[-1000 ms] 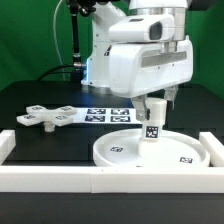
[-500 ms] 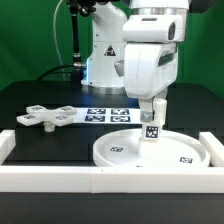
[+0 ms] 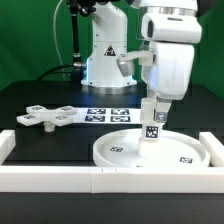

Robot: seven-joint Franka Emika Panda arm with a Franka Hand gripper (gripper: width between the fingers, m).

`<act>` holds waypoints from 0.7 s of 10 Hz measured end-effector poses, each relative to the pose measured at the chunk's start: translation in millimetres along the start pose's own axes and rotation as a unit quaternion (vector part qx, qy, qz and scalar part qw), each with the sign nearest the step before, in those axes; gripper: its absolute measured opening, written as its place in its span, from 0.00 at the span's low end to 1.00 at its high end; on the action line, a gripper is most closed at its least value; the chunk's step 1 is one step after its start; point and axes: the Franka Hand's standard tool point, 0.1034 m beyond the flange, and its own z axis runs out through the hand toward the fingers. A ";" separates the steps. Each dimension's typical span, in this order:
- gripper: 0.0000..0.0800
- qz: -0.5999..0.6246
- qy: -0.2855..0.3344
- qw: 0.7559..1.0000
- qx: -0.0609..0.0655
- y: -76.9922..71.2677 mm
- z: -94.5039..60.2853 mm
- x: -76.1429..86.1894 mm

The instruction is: Assemble round table

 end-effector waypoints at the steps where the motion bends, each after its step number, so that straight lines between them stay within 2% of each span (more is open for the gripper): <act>1: 0.81 -0.022 -0.002 1.000 0.000 0.0 0.2 -0.7; 4: 0.77 -0.062 -0.006 0.998 0.001 -1.1 1.2 -4.1; 5: 0.55 -0.061 -0.007 0.998 0.005 -3.3 2.2 -4.6; 7: 0.51 -0.060 -0.007 0.998 0.006 -3.7 2.3 -5.1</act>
Offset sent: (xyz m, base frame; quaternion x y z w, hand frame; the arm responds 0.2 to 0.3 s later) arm -0.0043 0.0051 -0.0008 -0.0099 0.0236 -0.0446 0.9987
